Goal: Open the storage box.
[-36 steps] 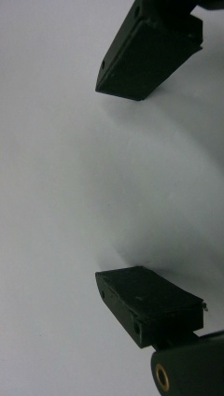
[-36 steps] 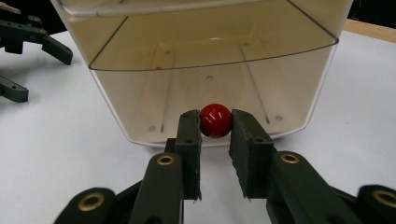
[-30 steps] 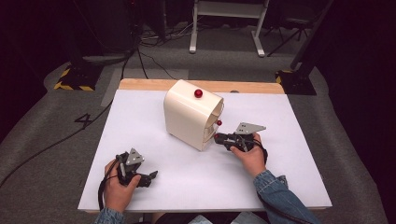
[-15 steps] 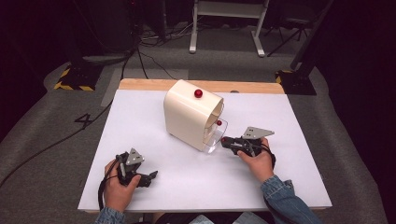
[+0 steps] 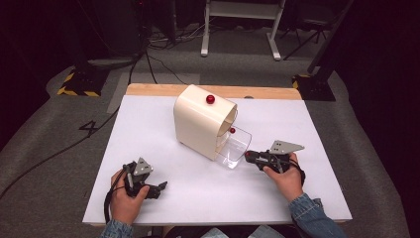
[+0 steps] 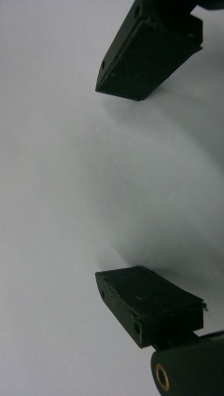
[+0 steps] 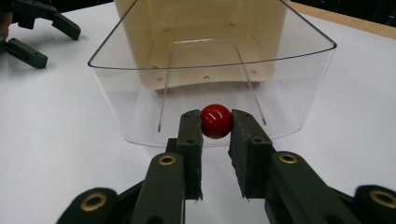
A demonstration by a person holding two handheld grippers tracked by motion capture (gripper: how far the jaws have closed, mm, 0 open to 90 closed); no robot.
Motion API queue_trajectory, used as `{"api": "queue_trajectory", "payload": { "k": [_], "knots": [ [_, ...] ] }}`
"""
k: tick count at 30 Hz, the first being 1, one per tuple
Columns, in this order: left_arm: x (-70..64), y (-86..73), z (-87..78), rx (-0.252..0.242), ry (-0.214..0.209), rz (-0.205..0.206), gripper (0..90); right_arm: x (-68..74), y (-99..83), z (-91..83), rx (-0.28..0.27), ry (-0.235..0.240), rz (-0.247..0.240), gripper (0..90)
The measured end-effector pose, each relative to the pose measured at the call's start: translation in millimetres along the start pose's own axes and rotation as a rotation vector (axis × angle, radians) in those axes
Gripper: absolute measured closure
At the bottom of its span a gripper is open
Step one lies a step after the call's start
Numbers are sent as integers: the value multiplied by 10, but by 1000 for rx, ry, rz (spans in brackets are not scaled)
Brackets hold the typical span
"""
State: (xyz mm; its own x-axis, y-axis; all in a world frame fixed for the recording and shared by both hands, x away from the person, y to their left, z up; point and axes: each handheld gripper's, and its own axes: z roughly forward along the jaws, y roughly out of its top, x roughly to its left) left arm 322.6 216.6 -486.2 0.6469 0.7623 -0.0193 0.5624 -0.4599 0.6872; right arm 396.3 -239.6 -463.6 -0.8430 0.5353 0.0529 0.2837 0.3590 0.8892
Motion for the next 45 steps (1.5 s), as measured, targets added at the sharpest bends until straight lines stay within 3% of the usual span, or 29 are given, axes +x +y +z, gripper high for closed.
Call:
{"api": "queue_trajectory", "payload": {
  "k": [5, 16, 21, 26, 35, 41, 45],
  "knots": [
    [1, 0, 0, 0, 0, 1, 102, -21, -55, -112, 6, -4, 4, 749],
    [-1, -1, 1, -1, -1, -2, 102, -35, -111, -115, 20, 8, 17, 738],
    [-2, -1, 1, -1, -1, -3, 102, -59, -130, -182, 34, -7, 29, 658],
    [2, 0, 0, 0, 0, 1, 102, -72, -120, -274, 23, -20, 37, 643],
    [2, 1, 0, 0, 0, 0, 102, -53, 114, -441, -23, -30, 11, 628],
    [4, 1, 0, 1, -3, 0, 101, -3, 473, -478, -61, -26, -36, 626],
    [5, 1, 0, 0, -4, 0, 101, 5, 591, -449, -67, -19, -47, 623]
  ]
}}
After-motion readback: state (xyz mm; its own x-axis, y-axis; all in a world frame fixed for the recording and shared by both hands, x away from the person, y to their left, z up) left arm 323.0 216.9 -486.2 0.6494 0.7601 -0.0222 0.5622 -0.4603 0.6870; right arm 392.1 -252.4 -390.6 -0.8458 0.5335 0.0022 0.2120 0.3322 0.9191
